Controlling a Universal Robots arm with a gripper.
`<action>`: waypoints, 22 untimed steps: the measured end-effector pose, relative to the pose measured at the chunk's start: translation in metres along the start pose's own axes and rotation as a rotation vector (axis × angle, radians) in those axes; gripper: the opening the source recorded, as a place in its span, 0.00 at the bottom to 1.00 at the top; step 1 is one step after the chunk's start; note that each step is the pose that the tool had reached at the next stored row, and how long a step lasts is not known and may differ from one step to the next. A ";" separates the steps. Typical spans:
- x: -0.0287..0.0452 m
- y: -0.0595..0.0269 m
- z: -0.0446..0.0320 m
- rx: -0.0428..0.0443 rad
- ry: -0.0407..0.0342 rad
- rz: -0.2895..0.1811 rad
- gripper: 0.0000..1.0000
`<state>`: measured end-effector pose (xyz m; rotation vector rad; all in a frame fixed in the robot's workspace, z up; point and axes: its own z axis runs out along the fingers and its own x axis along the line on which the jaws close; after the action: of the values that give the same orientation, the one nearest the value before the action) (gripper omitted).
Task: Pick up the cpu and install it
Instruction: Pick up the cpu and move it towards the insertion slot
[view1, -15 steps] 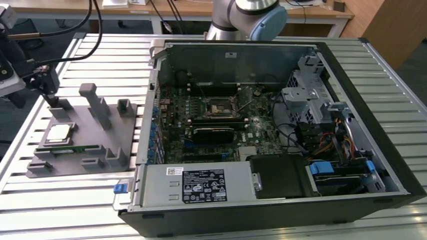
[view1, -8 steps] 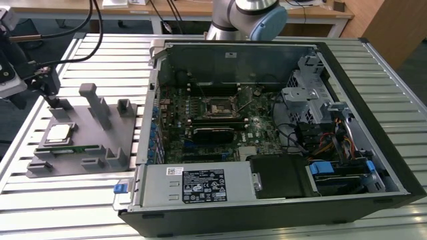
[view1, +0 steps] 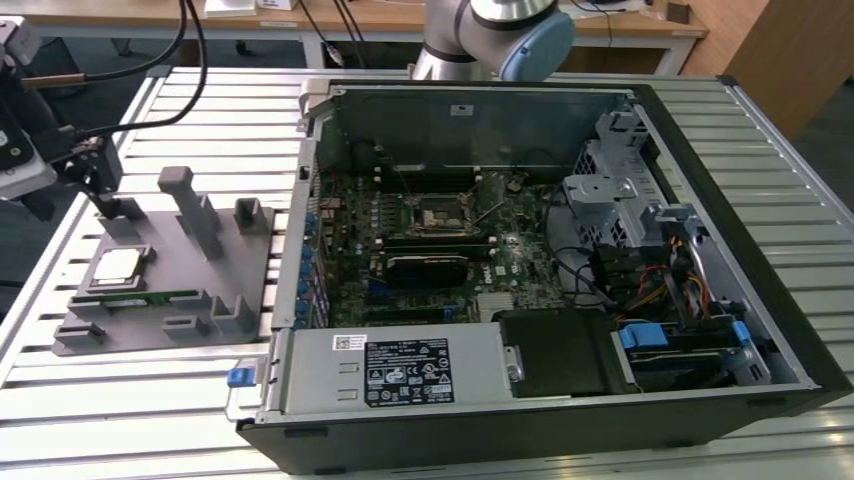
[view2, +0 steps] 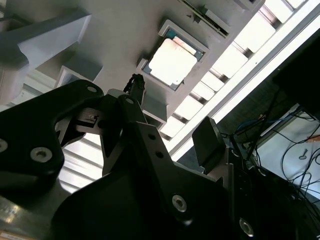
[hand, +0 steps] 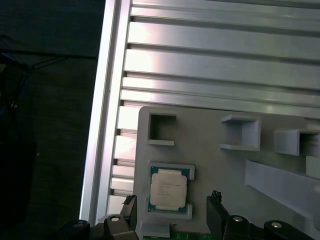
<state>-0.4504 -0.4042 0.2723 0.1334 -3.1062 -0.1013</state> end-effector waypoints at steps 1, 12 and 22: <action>0.0000 0.0000 0.0005 0.0000 -0.0001 0.000 0.66; 0.0001 -0.0033 0.0072 0.0000 0.0000 -0.001 0.66; 0.0001 -0.0078 0.0176 0.0002 0.0007 -0.006 0.66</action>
<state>-0.4505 -0.4109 0.2542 0.1425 -3.1054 -0.1010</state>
